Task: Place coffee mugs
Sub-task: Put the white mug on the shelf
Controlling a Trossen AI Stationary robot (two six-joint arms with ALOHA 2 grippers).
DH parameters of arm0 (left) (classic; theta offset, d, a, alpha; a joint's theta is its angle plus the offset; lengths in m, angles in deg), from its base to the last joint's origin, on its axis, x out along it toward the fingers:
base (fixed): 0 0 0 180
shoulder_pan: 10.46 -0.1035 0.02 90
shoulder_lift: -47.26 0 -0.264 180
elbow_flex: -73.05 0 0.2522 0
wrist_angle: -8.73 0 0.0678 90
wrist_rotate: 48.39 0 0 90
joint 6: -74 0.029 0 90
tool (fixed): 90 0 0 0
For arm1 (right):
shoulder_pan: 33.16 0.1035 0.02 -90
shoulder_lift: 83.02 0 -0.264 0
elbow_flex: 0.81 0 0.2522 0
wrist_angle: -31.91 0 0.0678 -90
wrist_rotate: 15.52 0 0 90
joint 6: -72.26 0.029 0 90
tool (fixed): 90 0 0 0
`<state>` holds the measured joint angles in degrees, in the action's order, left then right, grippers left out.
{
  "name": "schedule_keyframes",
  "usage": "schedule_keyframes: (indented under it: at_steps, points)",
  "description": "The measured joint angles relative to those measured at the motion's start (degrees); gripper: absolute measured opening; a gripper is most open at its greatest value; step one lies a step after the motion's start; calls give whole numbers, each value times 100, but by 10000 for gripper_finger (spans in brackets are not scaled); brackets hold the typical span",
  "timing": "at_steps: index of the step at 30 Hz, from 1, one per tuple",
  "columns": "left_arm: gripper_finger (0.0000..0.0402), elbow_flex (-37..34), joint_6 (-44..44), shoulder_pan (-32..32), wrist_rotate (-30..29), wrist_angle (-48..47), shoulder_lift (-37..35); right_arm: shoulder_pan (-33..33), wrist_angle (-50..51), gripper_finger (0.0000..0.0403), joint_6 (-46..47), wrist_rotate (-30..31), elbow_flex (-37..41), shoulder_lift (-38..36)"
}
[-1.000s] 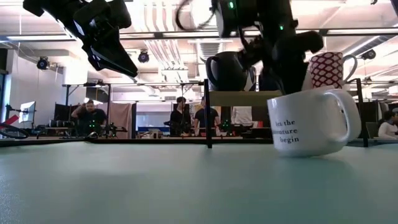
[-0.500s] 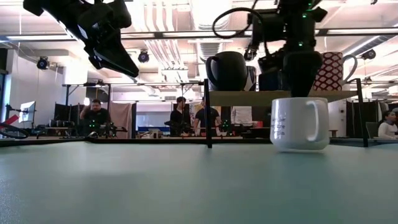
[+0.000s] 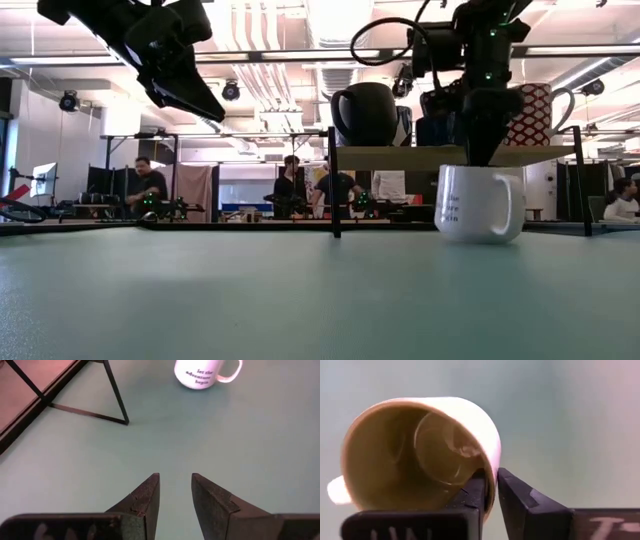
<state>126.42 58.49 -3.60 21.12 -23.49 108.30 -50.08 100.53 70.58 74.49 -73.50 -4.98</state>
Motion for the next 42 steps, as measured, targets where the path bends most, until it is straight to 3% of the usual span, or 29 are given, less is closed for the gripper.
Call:
schedule_keyframes:
  at_steps: [8,15,18,28,34,42]
  points:
    - [95,0,138,-19,-2,-2,-1,0,343,89,147,-6,-668,-9]
    - [95,0,155,-22,-2,-1,-1,85,219,98,2022,-887,-1072,-12]
    - [95,0,155,-22,0,-2,0,289,120,94,2551,-947,-1036,-4]
    - [95,0,157,-20,0,-6,0,967,-279,119,3590,-710,-783,321]
    - [95,0,157,-20,0,-15,1,1168,-287,140,3771,-257,-764,492]
    - [95,0,155,-20,2,-62,0,1182,-281,130,3766,-118,-729,887]
